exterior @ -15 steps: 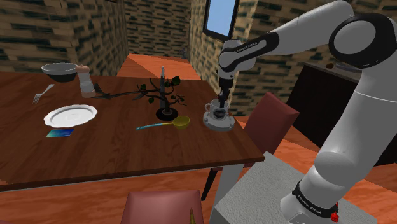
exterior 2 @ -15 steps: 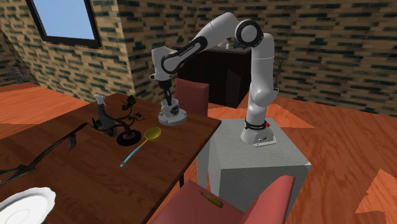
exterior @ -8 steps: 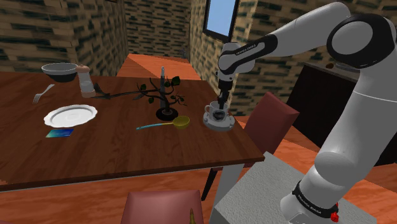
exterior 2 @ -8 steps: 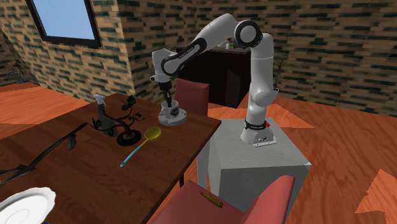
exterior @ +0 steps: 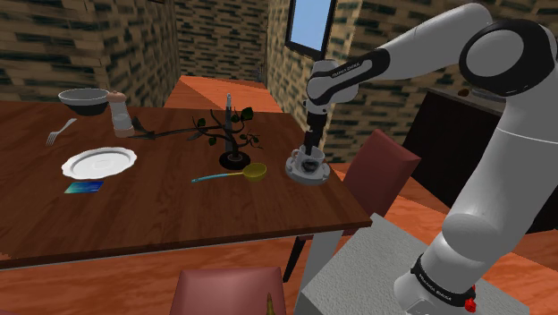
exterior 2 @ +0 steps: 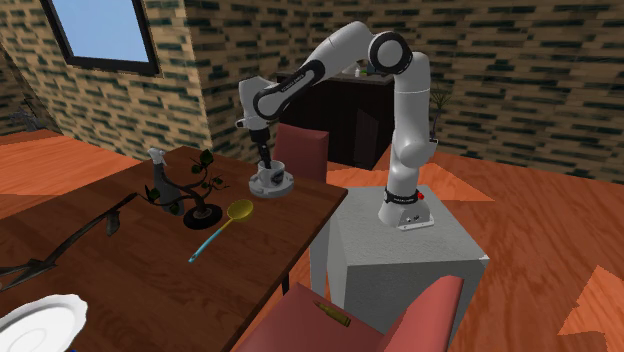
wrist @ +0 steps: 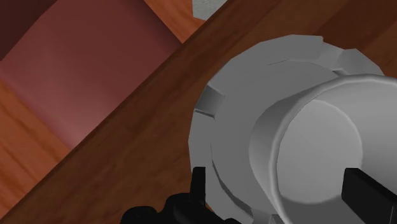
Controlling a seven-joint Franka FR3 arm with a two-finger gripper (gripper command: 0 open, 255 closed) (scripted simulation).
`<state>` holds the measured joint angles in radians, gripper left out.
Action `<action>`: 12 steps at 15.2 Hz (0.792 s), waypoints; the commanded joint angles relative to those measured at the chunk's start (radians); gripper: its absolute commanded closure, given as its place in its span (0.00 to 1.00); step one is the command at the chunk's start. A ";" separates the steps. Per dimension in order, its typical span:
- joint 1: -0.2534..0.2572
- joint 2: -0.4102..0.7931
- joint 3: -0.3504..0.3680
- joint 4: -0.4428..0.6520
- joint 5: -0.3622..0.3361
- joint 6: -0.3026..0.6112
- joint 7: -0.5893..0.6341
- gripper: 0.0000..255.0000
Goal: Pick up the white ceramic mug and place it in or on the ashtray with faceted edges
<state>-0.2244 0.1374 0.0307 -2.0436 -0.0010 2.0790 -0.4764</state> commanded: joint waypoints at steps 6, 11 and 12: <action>0.000 -0.035 0.000 0.087 0.001 -0.123 -0.001 0.00; 0.000 -0.035 0.000 0.087 0.001 -0.123 -0.001 0.00; 0.000 -0.035 0.000 0.087 0.001 -0.123 -0.001 0.00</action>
